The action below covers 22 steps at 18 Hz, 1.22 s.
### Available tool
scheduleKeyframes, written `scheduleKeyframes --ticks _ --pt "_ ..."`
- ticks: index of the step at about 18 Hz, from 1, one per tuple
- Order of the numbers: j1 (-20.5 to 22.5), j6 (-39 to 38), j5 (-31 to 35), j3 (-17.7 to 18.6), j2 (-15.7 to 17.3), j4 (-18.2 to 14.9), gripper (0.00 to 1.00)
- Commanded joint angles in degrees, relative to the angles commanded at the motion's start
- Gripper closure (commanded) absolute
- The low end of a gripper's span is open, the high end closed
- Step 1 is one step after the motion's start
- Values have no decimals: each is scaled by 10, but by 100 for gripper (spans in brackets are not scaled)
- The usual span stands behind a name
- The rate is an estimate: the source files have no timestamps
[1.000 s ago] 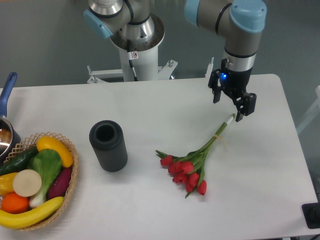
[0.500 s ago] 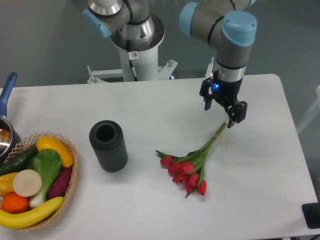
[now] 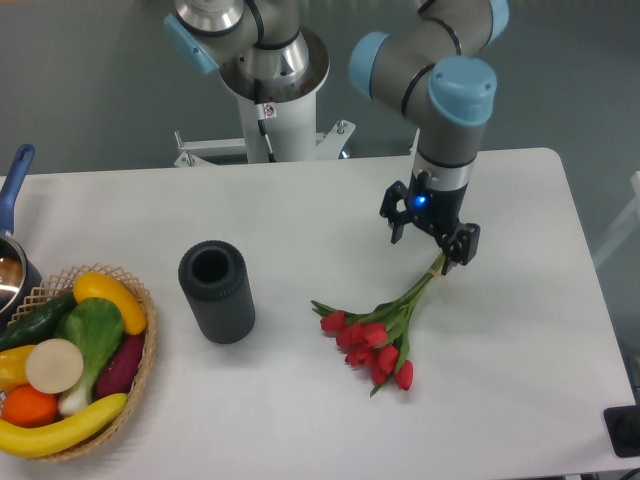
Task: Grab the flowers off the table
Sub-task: 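Move the open gripper down and over the tulip stems, then lower the gripper onto the stems and close it around them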
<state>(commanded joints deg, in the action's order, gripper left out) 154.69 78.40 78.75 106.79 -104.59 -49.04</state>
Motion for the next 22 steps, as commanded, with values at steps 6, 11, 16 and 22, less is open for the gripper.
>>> scheduleKeyframes --ticks 6,11,16,22 --pt "-15 -18 4 6 -34 48 0" --pt "-18 -18 5 -1 -58 47 0" --pt "-4 -16 20 -7 -77 47 0" --pt "-3 -19 34 1 -87 47 0"
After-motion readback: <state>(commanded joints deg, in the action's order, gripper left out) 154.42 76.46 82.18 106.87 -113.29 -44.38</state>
